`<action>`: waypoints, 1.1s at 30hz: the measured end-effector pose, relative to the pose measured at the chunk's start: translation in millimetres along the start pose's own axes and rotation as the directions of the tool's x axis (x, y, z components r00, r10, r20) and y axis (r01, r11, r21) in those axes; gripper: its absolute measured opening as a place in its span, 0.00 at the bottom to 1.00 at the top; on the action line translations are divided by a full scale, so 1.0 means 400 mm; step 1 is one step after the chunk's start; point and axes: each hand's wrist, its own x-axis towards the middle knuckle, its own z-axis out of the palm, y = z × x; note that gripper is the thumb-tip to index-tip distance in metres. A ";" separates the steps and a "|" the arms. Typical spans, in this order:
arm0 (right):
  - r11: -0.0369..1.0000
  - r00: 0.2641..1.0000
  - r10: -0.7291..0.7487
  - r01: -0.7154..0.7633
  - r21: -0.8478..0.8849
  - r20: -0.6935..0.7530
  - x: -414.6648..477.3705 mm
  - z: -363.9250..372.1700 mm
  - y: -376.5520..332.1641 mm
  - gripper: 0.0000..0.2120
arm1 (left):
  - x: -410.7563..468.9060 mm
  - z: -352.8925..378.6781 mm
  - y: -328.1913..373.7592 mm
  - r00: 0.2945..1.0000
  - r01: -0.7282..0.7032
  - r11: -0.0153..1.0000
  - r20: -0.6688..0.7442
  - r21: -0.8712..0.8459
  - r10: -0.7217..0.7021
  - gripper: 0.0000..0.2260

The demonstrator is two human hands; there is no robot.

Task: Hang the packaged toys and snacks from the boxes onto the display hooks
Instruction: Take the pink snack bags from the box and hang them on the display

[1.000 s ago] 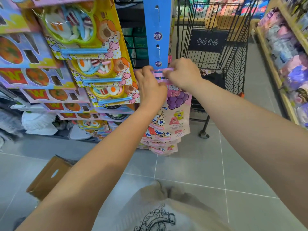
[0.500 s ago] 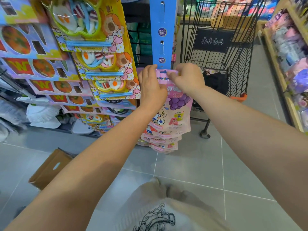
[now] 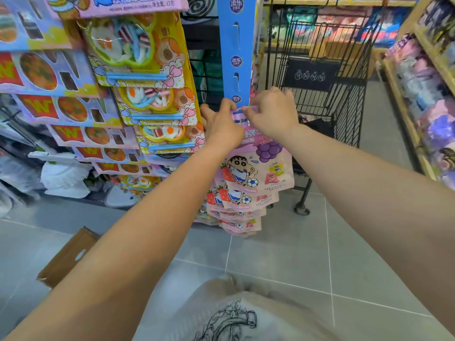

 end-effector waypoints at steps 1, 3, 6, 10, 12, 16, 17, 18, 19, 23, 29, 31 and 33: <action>1.000 1.000 -0.010 0.010 -0.005 -0.006 0.000 0.004 -0.002 0.16 | 0.004 0.002 -0.002 1.000 0.006 1.000 0.010 0.015 -0.006 0.20; 1.000 1.000 -0.014 0.014 -0.016 -0.005 0.004 0.013 -0.007 0.16 | 0.010 0.006 -0.006 0.999 0.022 0.999 0.027 0.033 -0.023 0.20; 1.000 1.000 0.009 -0.009 -0.022 -0.003 0.009 0.024 -0.013 0.17 | 0.021 0.008 -0.008 0.998 0.046 0.999 0.040 0.027 -0.047 0.19; 0.995 0.995 0.096 -0.096 -0.027 0.005 0.011 0.038 -0.014 0.14 | 0.017 0.021 -0.012 0.999 0.023 0.999 -0.033 -0.032 -0.025 0.22; 0.988 0.985 0.154 -0.151 -0.036 0.083 0.011 0.051 -0.009 0.16 | -0.008 0.033 -0.022 0.992 -0.042 0.987 -0.125 -0.154 0.022 0.27; 0.979 0.978 0.202 -0.202 -0.003 0.046 -0.022 0.075 0.001 0.17 | -0.041 0.048 -0.069 0.987 -0.092 0.958 -0.150 -0.272 0.053 0.30; 0.981 0.980 0.194 -0.194 0.006 -0.041 -0.036 0.076 0.003 0.18 | -0.050 0.053 -0.086 0.988 -0.104 0.963 -0.141 -0.250 0.070 0.30; 0.984 0.975 0.177 -0.176 0.017 -0.131 -0.051 0.076 0.001 0.18 | -0.061 0.056 -0.100 0.987 -0.123 0.963 -0.135 -0.239 0.092 0.30; 0.991 0.969 0.135 -0.133 0.022 -0.205 -0.066 0.077 -0.005 0.16 | -0.074 0.059 -0.115 0.984 -0.149 0.959 -0.132 -0.239 0.120 0.30; 0.986 0.935 -0.167 0.167 -0.028 -0.314 -0.149 0.136 -0.052 0.07 | -0.144 0.075 -0.208 0.992 -0.128 0.941 -0.024 -0.314 0.127 0.31; 0.900 0.898 -0.435 0.434 -0.026 -0.063 -0.290 0.260 -0.195 0.06 | -0.267 0.041 -0.456 0.980 0.183 0.953 0.124 -0.241 -0.157 0.24; 0.847 0.848 -0.530 0.530 0.047 -0.008 -0.310 0.302 -0.290 0.06 | -0.303 -0.010 -0.558 0.968 0.244 0.937 0.123 -0.248 -0.220 0.23; 0.801 0.804 -0.592 0.580 0.149 0.050 -0.321 0.347 -0.404 0.08 | -0.339 -0.079 -0.658 0.944 0.327 0.900 0.152 -0.289 -0.294 0.24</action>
